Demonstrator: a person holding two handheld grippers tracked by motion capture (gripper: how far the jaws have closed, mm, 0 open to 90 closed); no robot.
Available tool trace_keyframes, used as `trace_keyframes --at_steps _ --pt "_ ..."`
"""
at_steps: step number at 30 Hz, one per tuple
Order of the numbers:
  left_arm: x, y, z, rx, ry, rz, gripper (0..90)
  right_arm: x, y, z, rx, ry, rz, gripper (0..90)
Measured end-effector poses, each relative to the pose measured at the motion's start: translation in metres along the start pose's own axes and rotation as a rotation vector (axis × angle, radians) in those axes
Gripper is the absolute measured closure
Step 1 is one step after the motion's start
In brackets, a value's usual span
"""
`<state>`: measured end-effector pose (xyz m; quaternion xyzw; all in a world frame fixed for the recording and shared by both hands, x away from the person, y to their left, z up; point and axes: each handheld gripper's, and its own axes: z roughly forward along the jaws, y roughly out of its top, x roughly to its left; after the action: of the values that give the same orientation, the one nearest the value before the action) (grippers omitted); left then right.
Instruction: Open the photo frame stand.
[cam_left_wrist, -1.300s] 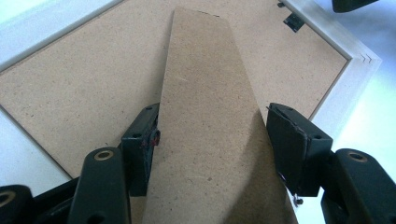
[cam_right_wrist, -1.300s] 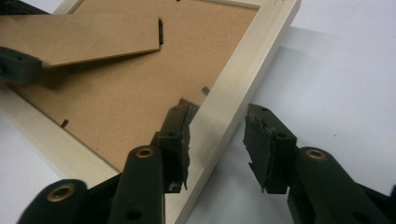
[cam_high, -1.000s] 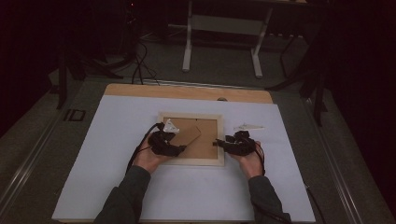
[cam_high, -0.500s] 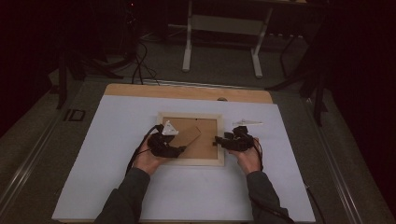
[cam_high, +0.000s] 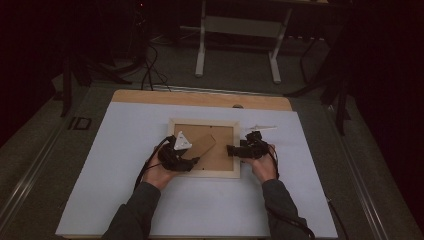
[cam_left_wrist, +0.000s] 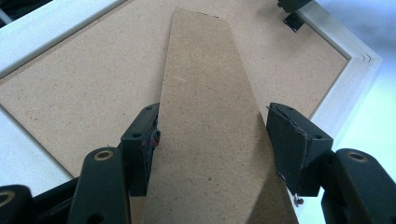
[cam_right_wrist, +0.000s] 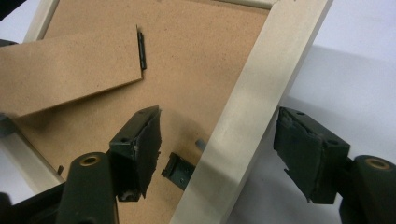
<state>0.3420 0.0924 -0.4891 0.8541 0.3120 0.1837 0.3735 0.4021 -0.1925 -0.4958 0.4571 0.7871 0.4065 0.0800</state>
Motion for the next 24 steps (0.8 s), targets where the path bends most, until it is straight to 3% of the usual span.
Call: trace_keyframes --at_steps 7,12,16,21,24 --pt "-0.0040 0.0003 -0.0026 -0.019 0.017 0.034 40.7 -0.0025 0.0041 0.0033 0.011 0.004 0.023 20.5" --pt "-0.0060 -0.0014 -0.0038 -0.037 0.023 0.045 40.7 -0.0005 0.0045 0.0073 0.032 0.022 0.011 19.8" --pt "-0.0087 -0.0023 -0.0060 -0.052 0.034 0.068 40.7 -0.0032 0.0041 0.0093 0.022 0.075 0.053 22.7" --pt "-0.0095 -0.0025 -0.0072 -0.063 0.035 0.086 40.6 -0.0030 0.0027 0.0082 0.019 0.083 0.061 27.2" --pt "-0.0108 -0.0023 -0.0078 -0.072 0.039 0.097 40.6 -0.0075 0.0024 0.0050 0.002 0.105 0.102 31.8"
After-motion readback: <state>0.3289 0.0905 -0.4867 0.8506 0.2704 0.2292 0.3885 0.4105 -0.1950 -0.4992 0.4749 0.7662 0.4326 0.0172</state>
